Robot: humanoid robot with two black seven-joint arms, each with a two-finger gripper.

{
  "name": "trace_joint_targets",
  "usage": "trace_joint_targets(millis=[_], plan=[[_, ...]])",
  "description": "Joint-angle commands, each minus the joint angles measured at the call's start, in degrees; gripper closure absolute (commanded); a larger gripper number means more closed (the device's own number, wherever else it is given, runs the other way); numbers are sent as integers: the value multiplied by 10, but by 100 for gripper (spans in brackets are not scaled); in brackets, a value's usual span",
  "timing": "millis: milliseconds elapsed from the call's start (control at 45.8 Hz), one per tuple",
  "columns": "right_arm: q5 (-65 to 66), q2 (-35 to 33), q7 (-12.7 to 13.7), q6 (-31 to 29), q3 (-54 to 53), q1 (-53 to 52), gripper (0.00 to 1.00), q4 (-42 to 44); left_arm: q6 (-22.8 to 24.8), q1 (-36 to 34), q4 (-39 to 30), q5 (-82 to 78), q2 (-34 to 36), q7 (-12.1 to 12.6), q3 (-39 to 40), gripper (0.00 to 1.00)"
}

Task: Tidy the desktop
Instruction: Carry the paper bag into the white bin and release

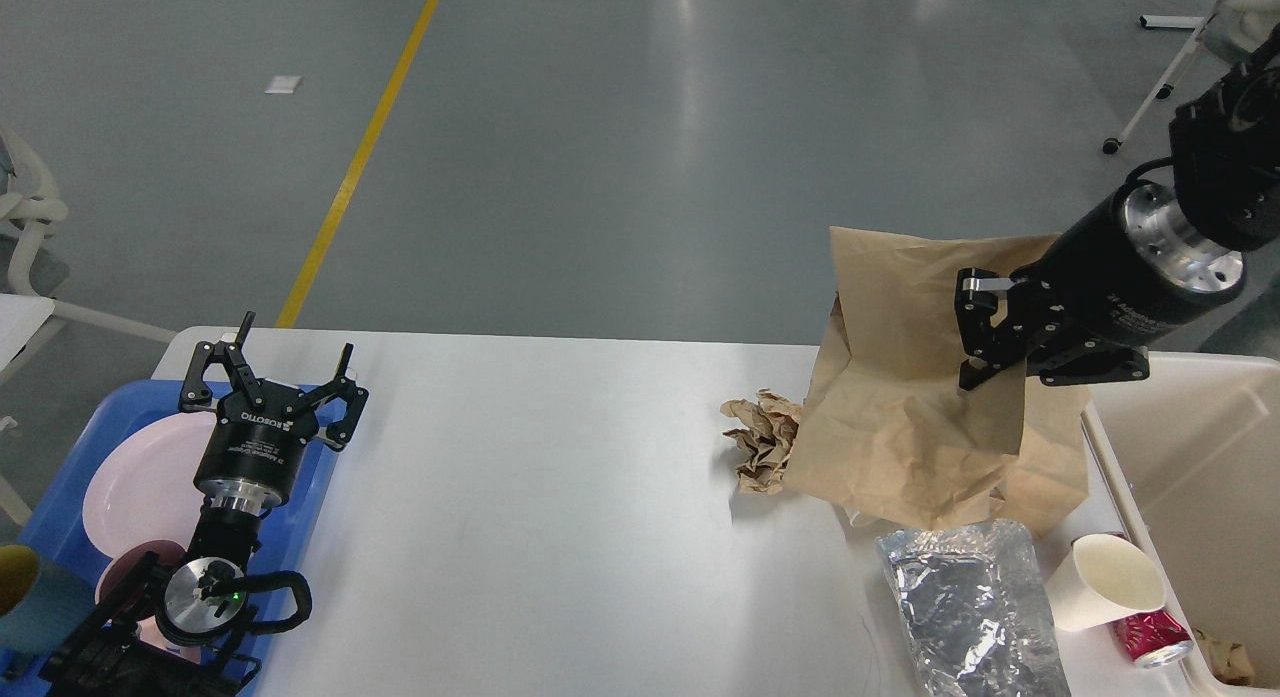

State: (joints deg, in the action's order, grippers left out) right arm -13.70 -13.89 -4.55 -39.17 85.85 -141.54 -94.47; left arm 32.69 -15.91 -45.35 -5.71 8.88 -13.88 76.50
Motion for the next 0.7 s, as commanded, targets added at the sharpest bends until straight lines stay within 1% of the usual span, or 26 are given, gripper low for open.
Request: trace_joint_targets(millis=[0, 87, 175, 350, 437, 525, 678], plan=[[-3, -25, 2, 20, 43, 20, 100, 25, 0, 0, 0, 0, 0, 0, 0, 4], [-3, -56, 5, 42, 79, 42, 100, 58, 0, 0, 0, 0, 0, 0, 0, 4], [-2, -102, 6, 75, 107, 80, 100, 92, 0, 0, 0, 0, 0, -1, 0, 4], [1, -189, 8, 150, 115, 198, 100, 190, 0, 0, 0, 0, 0, -1, -1, 4], [-1, -232, 7, 196, 107, 257, 100, 229, 0, 0, 0, 0, 0, -1, 0, 4], [-5, -270, 7, 257, 93, 297, 100, 249, 0, 0, 0, 0, 0, -1, 0, 4], [-10, -292, 8, 373, 51, 415, 100, 292, 0, 0, 0, 0, 0, -1, 0, 4]])
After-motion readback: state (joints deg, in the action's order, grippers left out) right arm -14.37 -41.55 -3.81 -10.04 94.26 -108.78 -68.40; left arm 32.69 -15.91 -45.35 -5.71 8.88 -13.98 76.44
